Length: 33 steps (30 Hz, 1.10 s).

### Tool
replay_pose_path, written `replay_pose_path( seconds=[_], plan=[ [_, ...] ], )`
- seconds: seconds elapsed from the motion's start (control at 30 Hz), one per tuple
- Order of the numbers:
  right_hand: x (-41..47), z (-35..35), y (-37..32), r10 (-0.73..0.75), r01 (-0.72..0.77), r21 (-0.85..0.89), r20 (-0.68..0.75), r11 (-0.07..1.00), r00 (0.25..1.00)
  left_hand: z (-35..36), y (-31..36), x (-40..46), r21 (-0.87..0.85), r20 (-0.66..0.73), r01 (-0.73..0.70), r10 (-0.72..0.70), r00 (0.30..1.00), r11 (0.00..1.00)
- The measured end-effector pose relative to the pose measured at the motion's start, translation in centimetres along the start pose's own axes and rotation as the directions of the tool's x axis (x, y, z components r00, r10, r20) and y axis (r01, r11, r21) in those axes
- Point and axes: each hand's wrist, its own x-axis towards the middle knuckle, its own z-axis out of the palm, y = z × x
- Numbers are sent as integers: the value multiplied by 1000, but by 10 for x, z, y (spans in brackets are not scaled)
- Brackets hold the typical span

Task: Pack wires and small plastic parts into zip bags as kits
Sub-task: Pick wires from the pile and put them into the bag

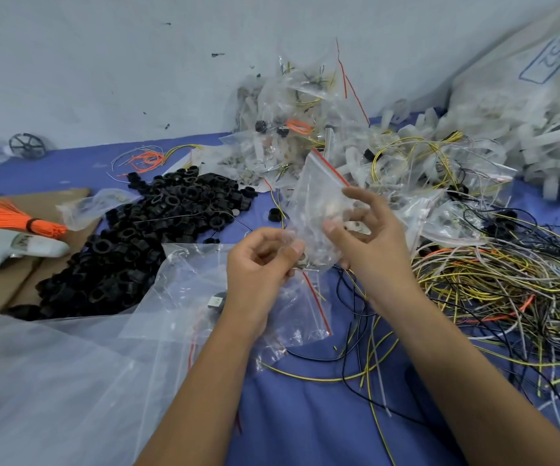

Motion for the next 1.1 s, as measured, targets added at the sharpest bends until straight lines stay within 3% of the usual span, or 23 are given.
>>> replay_pose_path(
  seconds=[0.23, 0.37, 0.4, 0.47, 0.57, 0.7, 0.83, 0.97, 1.1],
  plan=[
    [-5, 5, 4, -36, 110, -171, 386, 979, 922, 3, 0, 0, -17, -92, -3, 2, 996, 1000],
    [-3, 6, 3, -19, 35, -75, 208, 997, 978, 3, 0, 3, -87, -86, 19, -26, 996, 996],
    [-2, 6, 2, -1, 6, -40, 140, 999, 990, 3, -2, 3, -45, -99, 31, -35, 994, 999],
    [0, 3, -2, 55, -59, 91, 38, 994, 998, 3, -7, 2, 258, -115, -3, 33, 993, 966],
    [0, 0, -10, 161, -184, 327, 98, 927, 982, 4, -12, -2, 610, -27, -101, 149, 989, 786],
    [-4, 4, -12, 246, -347, 460, 267, 817, 932, 4, -14, -1, 718, 3, -122, 172, 985, 686],
    [-5, 6, -9, 257, -412, 495, 351, 765, 900, 0, -11, 1, 599, -136, -34, 144, 980, 800],
    [-8, 7, -10, 199, -346, 402, 364, 848, 910, -4, -8, 5, 446, -297, 40, 106, 949, 894],
    [-12, 12, -7, 102, -90, -58, 249, 994, 963, -4, -7, 5, 320, -395, 40, 95, 914, 947]
  ],
)
